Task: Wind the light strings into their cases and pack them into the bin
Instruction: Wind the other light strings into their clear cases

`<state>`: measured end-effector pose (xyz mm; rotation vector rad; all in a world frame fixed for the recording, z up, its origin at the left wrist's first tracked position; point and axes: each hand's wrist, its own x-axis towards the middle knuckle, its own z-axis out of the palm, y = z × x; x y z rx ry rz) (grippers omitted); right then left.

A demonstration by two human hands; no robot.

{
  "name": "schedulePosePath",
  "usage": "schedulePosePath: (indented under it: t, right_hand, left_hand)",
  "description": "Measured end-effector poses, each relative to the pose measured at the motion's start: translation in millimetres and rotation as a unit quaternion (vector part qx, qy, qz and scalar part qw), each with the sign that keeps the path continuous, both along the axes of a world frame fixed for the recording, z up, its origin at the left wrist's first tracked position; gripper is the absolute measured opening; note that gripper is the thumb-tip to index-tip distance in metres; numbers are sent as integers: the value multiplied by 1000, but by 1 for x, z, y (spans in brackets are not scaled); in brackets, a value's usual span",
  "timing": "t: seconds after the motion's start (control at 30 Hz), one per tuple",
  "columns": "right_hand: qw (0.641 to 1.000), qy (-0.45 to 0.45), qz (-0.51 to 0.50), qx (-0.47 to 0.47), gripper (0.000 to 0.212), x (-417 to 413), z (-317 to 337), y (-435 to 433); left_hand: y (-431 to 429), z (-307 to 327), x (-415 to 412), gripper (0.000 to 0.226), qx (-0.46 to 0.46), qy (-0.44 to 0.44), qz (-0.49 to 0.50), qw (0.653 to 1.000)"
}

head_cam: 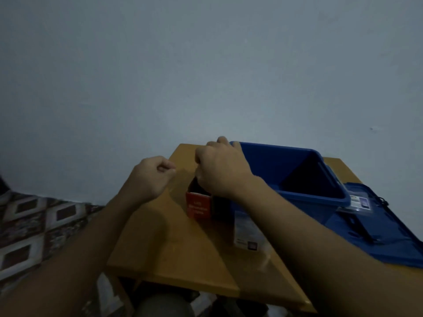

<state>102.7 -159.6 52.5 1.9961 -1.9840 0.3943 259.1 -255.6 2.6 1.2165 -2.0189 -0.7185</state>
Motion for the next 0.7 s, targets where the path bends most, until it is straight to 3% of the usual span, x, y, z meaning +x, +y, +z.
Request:
schedulePosePath:
  t: [0.1, 0.23, 0.33, 0.47, 0.7]
  right_hand:
    - [992, 56, -47, 106, 22, -10, 9, -34]
    - [977, 59, -59, 195, 28, -15, 7, -57]
    - [975, 67, -52, 203, 26, -14, 0, -66]
    - [974, 67, -54, 210, 21, -12, -15, -71]
    - [982, 38, -44, 181, 22, -11, -18, -69]
  left_hand:
    - [-21, -5, -12, 22, 13, -65, -22, 998]
    - [-33, -14, -19, 37, 32, -129, -59, 989]
    - [-35, -21, -23, 39, 48, -151, -81, 984]
    - [-32, -28, -25, 13, 35, -131, -74, 988]
    - [-19, -29, -19, 16, 12, -101, -51, 994]
